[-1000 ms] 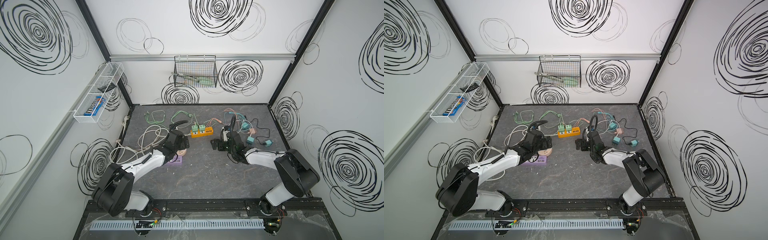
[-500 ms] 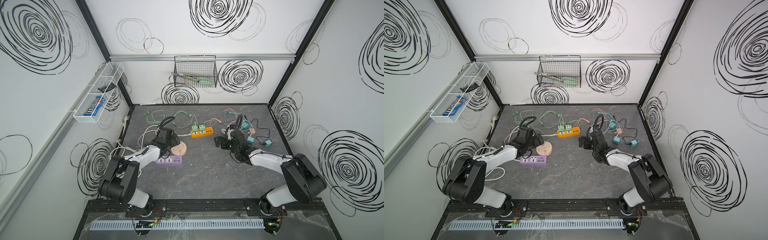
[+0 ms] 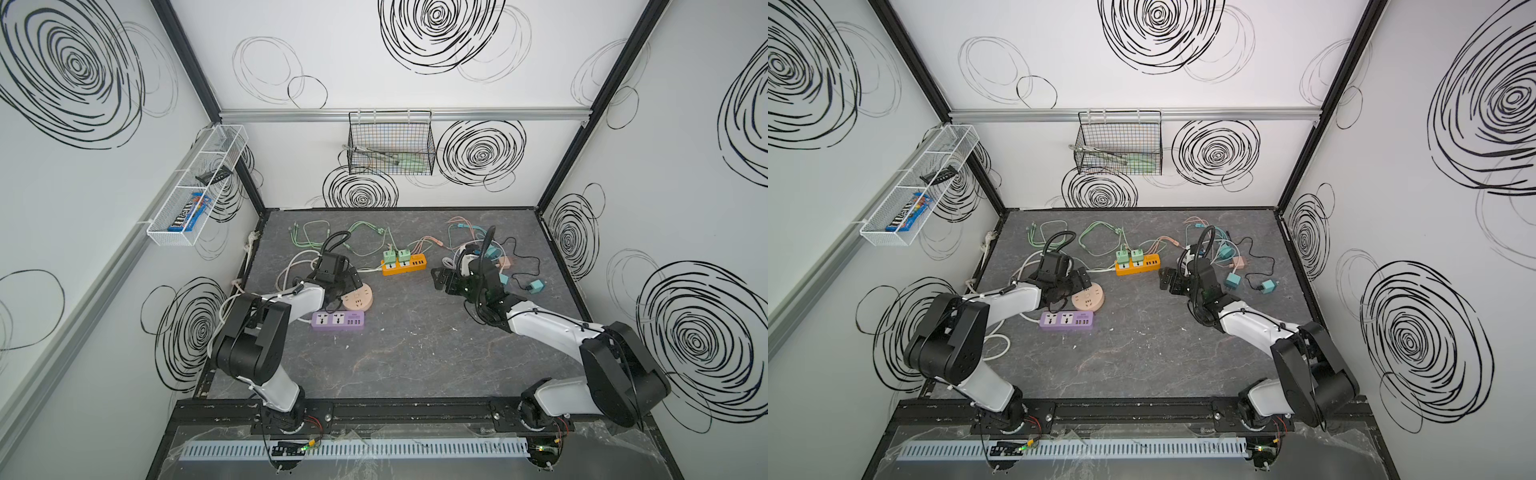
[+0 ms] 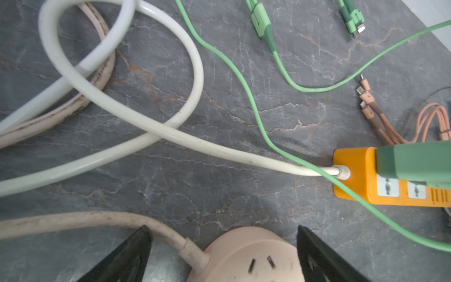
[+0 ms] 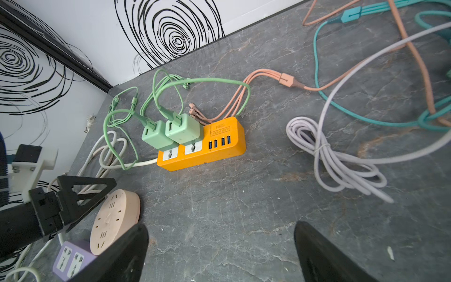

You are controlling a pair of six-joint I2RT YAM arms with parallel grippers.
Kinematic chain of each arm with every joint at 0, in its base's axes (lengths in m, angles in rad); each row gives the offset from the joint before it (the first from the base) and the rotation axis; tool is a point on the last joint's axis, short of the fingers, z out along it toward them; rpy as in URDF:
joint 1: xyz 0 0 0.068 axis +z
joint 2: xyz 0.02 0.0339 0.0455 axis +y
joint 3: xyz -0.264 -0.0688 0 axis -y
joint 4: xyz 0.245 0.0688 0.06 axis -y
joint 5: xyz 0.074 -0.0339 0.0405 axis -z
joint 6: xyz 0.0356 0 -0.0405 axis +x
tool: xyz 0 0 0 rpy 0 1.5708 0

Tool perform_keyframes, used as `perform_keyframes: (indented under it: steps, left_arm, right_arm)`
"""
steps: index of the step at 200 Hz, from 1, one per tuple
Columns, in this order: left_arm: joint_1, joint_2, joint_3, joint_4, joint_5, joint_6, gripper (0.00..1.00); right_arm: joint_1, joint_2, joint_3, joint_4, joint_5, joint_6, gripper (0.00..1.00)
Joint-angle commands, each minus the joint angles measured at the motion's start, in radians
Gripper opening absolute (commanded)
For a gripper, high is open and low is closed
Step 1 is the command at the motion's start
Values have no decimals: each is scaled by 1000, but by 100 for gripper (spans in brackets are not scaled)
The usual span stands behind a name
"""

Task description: Insert the plug

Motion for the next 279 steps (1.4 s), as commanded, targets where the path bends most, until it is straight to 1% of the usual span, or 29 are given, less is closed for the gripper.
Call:
perform_keyframes:
  steps: [1,25,58,78,112,152,167,206,250,279]
  left_arm:
    - [-21,27,33,34,79,7,96]
    - [-73,38,48,31,98,15,96]
    - [-160,50,63,-8,97,13,96]
    - [-215,60,68,-11,124,1,96]
    - [-308,87,109,-18,169,-17,96]
    - [-408,152,216,-87,183,26,96]
    - [-428,166,240,-104,187,37,96]
    - [-458,186,277,-119,253,60,96]
    - [-509,220,358,-186,258,106,96]
    - [-533,202,381,-212,250,133,96]
  right_arm:
    - [-3,-11,7,9,-1,19,97]
    - [-4,0,10,-4,19,22,100]
    - [-4,-10,0,-22,64,12,98]
    - [-6,-28,-10,-22,58,-22,100]
    - [-18,-50,-17,-27,45,-48,97]
    - [-41,-63,-26,-42,35,-59,97]
    - [-46,-73,-34,-49,53,-60,97]
    - [-75,-87,-55,-70,64,-56,97]
    - [-98,-92,-61,-70,59,-57,97]
    - [-111,-94,-61,-75,50,-65,97]
